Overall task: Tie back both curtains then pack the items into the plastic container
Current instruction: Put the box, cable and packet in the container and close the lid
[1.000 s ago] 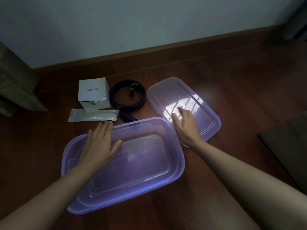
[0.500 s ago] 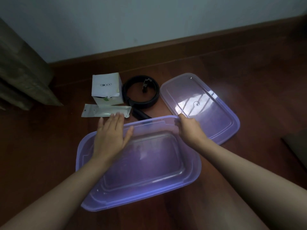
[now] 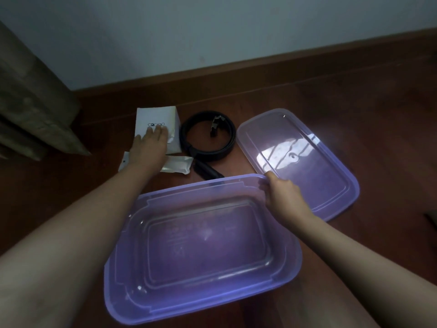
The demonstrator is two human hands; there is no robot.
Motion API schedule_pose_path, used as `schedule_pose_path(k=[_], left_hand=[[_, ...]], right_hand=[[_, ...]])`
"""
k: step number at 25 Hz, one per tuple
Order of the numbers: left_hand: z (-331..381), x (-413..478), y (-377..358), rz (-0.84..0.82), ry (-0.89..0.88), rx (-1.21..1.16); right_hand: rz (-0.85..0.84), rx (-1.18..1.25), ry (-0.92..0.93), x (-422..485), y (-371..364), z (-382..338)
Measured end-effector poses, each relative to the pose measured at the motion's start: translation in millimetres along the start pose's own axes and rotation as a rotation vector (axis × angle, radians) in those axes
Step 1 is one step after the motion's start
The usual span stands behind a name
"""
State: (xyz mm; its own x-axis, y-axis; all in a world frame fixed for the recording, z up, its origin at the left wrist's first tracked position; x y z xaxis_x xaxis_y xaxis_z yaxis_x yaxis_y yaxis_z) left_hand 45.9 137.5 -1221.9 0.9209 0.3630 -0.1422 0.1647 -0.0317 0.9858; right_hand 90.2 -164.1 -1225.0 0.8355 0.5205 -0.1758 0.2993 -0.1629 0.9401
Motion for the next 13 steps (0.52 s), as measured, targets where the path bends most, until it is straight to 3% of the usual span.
schedule_pose_path(k=[5,9,13], left_hand=[[8,-5,11,0.121,-0.016,0.162],[12,-32,46,0.240,0.059,0.039],[25,-98,87,0.503,-0.043,-0.114]], right_hand=[[-0.016,0.009,-0.009,-1,2,-3],[-0.020,-0.007,-0.007,-3,6,-6],[-0.013,0.010,-0.002,-4,7,-6]])
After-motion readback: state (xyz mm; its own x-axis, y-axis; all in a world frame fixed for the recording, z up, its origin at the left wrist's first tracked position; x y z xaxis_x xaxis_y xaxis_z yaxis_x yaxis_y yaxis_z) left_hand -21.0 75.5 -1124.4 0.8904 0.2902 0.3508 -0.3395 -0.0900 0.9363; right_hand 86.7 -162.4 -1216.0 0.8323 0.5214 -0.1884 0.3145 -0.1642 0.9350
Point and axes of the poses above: each hand's wrist, its own x-axis towards the middle knuckle, its own y-axis out of the back of the hand, z = x × y, the point moved 4 cm from there along x, towards the middle knuckle, and after that the axes turned 5 degrees about -x, right-handed, at the moved point
